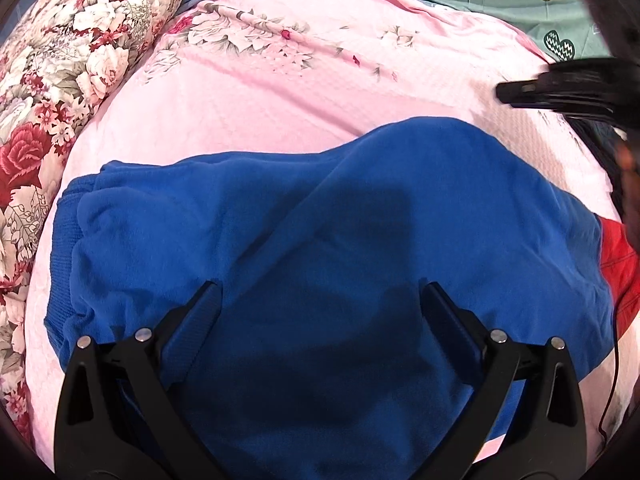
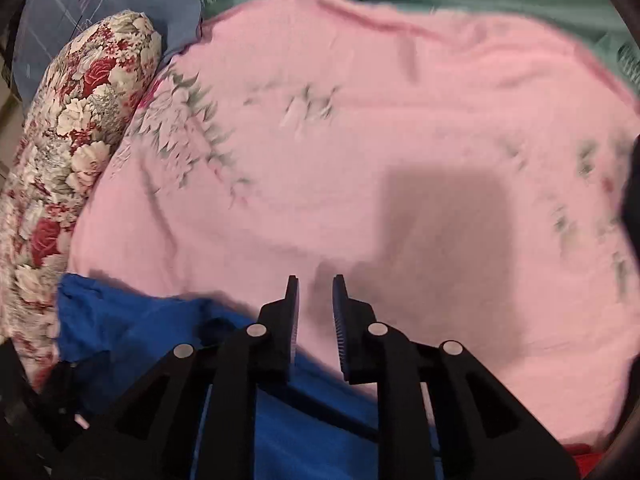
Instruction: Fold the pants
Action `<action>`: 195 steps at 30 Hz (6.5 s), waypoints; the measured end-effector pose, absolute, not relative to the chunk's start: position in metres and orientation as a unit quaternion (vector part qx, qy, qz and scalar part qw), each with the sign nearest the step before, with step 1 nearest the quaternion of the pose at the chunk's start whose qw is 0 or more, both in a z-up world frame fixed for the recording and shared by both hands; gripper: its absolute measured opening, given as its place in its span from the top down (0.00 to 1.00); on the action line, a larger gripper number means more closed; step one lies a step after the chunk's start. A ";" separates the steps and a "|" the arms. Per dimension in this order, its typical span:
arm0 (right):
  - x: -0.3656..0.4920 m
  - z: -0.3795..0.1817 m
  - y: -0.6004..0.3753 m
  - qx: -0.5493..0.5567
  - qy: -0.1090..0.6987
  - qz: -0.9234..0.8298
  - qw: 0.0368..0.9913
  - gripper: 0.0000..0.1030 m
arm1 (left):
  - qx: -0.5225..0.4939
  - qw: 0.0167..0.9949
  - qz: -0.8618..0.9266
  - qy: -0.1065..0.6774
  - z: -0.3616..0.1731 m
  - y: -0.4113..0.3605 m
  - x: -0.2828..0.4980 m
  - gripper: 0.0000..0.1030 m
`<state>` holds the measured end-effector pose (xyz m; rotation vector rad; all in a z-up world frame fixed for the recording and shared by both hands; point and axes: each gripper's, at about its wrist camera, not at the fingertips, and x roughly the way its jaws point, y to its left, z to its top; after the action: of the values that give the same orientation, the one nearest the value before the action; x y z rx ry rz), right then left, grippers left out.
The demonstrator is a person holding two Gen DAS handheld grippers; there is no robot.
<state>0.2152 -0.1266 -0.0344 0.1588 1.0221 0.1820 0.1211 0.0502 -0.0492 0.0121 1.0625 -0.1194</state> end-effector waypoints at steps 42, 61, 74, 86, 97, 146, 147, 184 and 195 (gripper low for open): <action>0.104 -0.061 -0.203 -0.013 0.498 0.093 0.862 0.50 | -0.040 0.881 0.008 0.471 -0.018 0.122 0.107 0.02; 0.113 -0.066 -0.211 -0.014 0.488 0.078 0.869 0.78 | -0.061 0.866 0.052 0.494 -0.033 0.155 0.101 0.02; 0.099 -0.065 -0.189 -0.079 0.467 0.108 0.874 0.99 | -0.076 0.862 0.049 0.498 -0.036 0.159 0.098 0.02; 0.099 -0.065 -0.198 -0.085 0.440 0.024 0.893 0.62 | -0.073 0.857 0.051 0.508 -0.046 0.160 0.104 0.02; -0.072 -0.050 -0.380 0.283 0.422 -0.087 0.857 0.42 | -0.058 0.883 0.022 0.465 -0.016 0.144 0.079 0.02; 0.077 -0.060 -0.105 0.088 0.520 0.106 0.843 0.38 | -0.061 0.887 -0.032 0.457 -0.007 0.135 0.061 0.02; 0.076 -0.061 -0.098 0.087 0.528 0.124 0.836 0.38 | -0.062 0.886 -0.031 0.459 -0.008 0.135 0.060 0.02; 0.027 -0.089 -0.217 0.048 0.498 0.031 0.865 0.70 | 0.002 0.834 -0.143 0.533 -0.047 -0.045 0.120 0.02; 0.018 -0.056 -0.250 0.170 0.433 0.027 0.885 0.42 | -0.067 0.883 -0.085 0.457 0.009 0.039 0.082 0.02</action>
<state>0.0183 -0.2499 -0.0564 0.3533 0.9014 0.0554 0.0821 0.0388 0.0093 -0.1386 0.9524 -0.1770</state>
